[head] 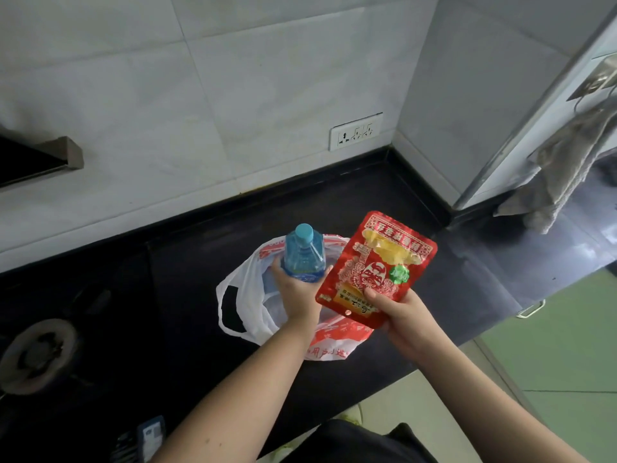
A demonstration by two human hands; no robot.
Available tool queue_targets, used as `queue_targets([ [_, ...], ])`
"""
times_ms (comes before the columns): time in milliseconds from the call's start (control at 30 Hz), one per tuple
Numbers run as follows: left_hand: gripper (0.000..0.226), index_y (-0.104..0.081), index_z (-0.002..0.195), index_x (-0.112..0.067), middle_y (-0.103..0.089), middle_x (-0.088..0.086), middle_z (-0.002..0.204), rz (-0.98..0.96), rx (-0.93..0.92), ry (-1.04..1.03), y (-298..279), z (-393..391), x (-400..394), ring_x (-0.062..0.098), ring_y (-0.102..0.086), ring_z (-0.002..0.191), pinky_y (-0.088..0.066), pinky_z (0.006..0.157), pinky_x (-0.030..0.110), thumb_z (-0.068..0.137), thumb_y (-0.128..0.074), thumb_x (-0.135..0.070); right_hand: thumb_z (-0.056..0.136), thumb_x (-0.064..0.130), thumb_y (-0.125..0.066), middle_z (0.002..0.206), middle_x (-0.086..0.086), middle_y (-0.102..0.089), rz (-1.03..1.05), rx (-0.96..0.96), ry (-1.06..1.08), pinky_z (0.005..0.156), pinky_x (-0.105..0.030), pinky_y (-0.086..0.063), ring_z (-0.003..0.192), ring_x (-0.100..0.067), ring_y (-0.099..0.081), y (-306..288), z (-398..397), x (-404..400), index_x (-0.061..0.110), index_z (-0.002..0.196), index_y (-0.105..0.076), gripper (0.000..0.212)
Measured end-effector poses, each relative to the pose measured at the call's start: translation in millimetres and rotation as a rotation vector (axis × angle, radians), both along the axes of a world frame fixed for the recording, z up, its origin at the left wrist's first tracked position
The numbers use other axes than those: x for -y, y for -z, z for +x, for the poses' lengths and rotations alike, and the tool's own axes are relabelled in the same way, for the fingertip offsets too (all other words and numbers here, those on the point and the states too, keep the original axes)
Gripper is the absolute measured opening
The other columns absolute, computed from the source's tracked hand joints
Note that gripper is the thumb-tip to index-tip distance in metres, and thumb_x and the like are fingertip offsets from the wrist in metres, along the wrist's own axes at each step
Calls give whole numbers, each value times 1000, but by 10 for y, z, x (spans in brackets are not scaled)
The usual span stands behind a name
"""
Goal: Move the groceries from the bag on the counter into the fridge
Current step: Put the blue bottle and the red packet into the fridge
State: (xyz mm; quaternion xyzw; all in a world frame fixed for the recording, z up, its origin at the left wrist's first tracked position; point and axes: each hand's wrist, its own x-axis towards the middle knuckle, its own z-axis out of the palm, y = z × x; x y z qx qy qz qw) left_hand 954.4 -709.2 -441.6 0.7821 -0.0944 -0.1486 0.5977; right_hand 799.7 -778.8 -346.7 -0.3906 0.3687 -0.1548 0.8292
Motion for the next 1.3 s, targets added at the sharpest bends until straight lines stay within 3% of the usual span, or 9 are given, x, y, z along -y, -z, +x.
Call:
queue_targets([
  [67,77,-36,131,-25,-60,7,119,46,57,-16,15,7,-5,25,-65,106,-59,81,38,72,-76,-54,73,15,-73,111,-9,-72,-4,-50,36,86,-46,-55,103,-29,-68,-18,23,-24,11,120,-55,51],
  [167,83,-35,125,-28,-59,0,115,39,77,-15,-50,18,-7,16,-64,101,-59,77,24,63,-89,-38,74,14,-75,111,-10,-72,3,-105,71,90,-53,-53,100,-30,-70,-42,40,-38,10,122,-54,53],
  [300,67,-42,119,-21,-61,-3,111,5,55,29,-211,103,-81,10,-64,97,-51,66,9,70,-86,-27,83,18,-70,104,-7,-74,44,-144,142,75,-44,-57,92,-27,-72,-77,25,-39,13,114,-58,33],
  [533,73,-48,127,-20,-64,-6,119,-195,81,194,-748,303,-351,8,-63,108,-56,84,29,67,-85,-41,87,20,-65,108,-12,-73,77,-115,187,76,-46,-59,95,-32,-71,-202,-5,29,9,120,-58,35],
  [733,67,-49,129,-9,-62,14,124,-551,-142,279,-1201,342,-724,27,-61,115,-52,91,42,73,-79,-29,88,24,-65,101,-7,-75,-27,-165,144,67,-39,-61,89,-27,-73,-397,-61,103,13,115,-58,30],
  [833,75,-50,131,-4,-62,18,122,-698,-335,311,-1378,350,-905,34,-61,113,-51,92,47,72,-79,-39,87,24,-65,97,-6,-76,-56,-183,107,59,-35,-60,84,-26,-74,-460,-43,35,13,113,-59,29],
  [1033,65,-52,135,-14,-59,18,133,-743,-570,275,-1679,303,-1298,35,-59,118,-53,88,45,85,-58,-55,77,26,-71,106,-11,-73,-166,-211,8,65,-38,-60,89,-30,-73,-576,-12,-82,13,119,-58,46],
  [1167,51,-66,118,-19,-68,10,115,-838,-616,310,-1836,315,-1526,28,-65,105,-54,84,43,90,-43,-55,78,26,-72,110,-12,-72,-190,-211,-102,83,-51,-54,96,-36,-70,-635,147,-246,13,123,-56,49],
  [1300,55,-66,121,-20,-67,7,118,-937,-625,353,-1899,405,-1793,25,-63,110,-52,90,42,84,-54,-59,76,28,-73,107,-14,-72,-206,-207,-151,87,-56,-52,93,-39,-70,-701,388,-464,15,121,-56,50],
])
